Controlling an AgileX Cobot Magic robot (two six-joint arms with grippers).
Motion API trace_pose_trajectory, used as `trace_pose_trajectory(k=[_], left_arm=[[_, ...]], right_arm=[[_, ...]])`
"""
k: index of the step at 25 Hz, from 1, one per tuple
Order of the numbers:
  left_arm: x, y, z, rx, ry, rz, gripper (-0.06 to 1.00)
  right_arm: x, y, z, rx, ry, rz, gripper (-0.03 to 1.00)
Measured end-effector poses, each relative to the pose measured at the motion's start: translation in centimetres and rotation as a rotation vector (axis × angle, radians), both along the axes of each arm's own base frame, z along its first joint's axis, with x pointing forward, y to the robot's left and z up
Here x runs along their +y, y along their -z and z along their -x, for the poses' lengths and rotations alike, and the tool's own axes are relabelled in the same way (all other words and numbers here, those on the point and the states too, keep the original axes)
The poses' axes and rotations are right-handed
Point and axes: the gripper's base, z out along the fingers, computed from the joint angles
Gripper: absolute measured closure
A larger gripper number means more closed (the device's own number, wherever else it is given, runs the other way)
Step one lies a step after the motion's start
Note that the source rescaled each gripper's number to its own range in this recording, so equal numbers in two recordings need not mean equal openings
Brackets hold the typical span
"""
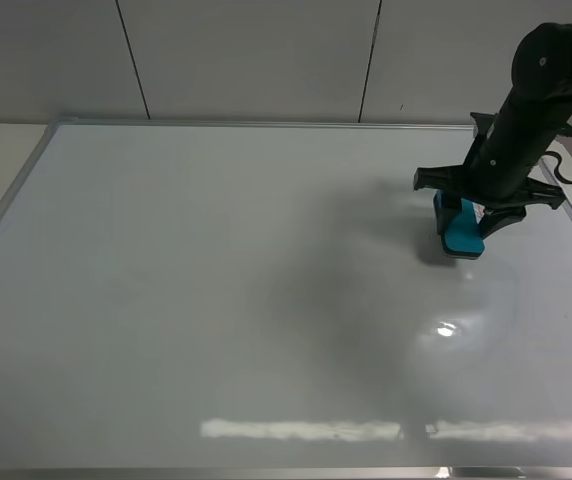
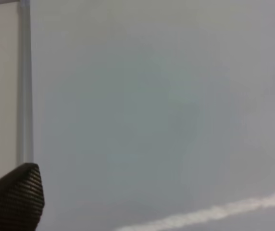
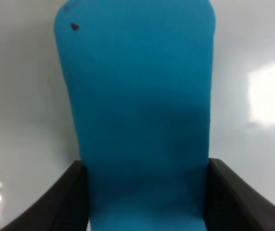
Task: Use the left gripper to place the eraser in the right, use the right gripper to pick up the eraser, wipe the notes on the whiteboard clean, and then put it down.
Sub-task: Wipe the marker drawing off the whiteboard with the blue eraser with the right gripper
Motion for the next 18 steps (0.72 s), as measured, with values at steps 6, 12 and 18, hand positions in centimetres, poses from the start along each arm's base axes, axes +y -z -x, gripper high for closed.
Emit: trace_pose_trajectory(k=[6,12,18], left_arm=[[0.0,0.0,0.0,0.000,0.000,0.000,-0.05],[0.0,0.0,0.0,0.000,0.000,0.000,-0.05],[0.0,0.0,0.0,0.000,0.000,0.000,-0.05]], right_arm=[[0.8,1.0,-3.7,0.034,0.000,-0.031,0.92],[1.6,2.2,-7.2,0.041,-0.016,-0.041,0.92],[0.1,2.8,-8.4,0.066,0.015,-0.050,0.92]])
